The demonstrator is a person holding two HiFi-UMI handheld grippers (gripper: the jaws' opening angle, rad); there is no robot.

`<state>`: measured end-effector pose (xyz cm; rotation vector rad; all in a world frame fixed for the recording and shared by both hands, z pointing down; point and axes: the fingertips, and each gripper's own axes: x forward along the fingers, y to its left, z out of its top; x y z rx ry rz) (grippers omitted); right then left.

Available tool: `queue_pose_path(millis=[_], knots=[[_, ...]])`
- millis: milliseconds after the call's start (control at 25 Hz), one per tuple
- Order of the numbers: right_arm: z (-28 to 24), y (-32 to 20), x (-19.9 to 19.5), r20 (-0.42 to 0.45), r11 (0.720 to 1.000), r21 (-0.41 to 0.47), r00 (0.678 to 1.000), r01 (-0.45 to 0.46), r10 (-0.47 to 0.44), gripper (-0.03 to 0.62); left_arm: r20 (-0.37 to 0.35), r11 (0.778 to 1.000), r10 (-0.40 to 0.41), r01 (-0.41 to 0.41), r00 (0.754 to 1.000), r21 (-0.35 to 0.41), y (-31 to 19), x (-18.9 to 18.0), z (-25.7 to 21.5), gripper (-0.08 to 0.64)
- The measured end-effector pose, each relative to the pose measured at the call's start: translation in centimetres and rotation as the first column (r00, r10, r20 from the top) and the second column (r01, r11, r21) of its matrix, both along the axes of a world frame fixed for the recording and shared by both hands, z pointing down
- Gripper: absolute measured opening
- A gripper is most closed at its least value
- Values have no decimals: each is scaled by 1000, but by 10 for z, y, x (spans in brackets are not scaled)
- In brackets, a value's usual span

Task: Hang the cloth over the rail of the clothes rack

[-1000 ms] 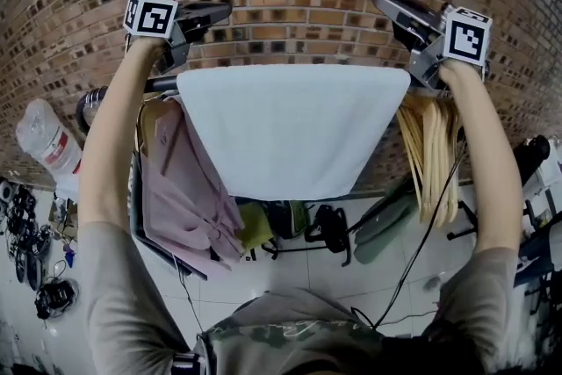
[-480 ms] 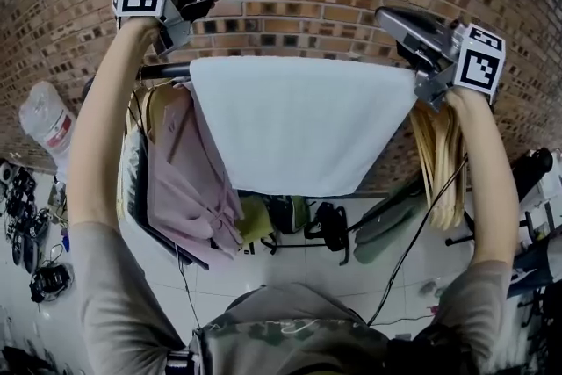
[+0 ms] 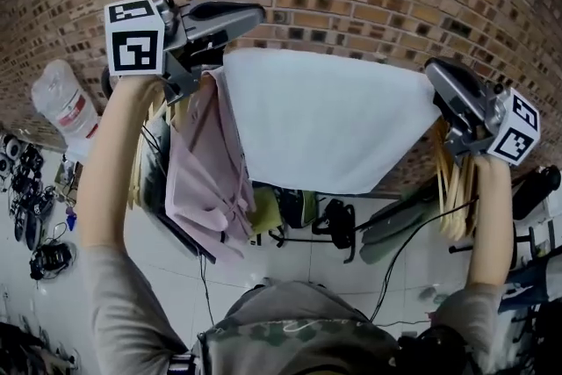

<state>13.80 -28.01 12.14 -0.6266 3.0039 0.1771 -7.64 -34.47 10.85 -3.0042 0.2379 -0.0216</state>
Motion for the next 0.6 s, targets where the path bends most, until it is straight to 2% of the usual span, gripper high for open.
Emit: queue_pose_path(millis=[200, 440, 600], knots=[[25, 17, 11, 5, 1000, -5, 1000, -23, 23, 9, -14, 1000, 26, -26, 1000, 11, 30, -7, 26, 6], [53, 29, 17, 42, 996, -7, 995, -90, 90, 9, 15, 996, 82, -83, 996, 17, 57, -13, 54, 6], [68, 42, 13, 57, 995, 1, 993, -102, 102, 9, 38, 992, 125, -125, 991, -3, 73, -4, 75, 6]])
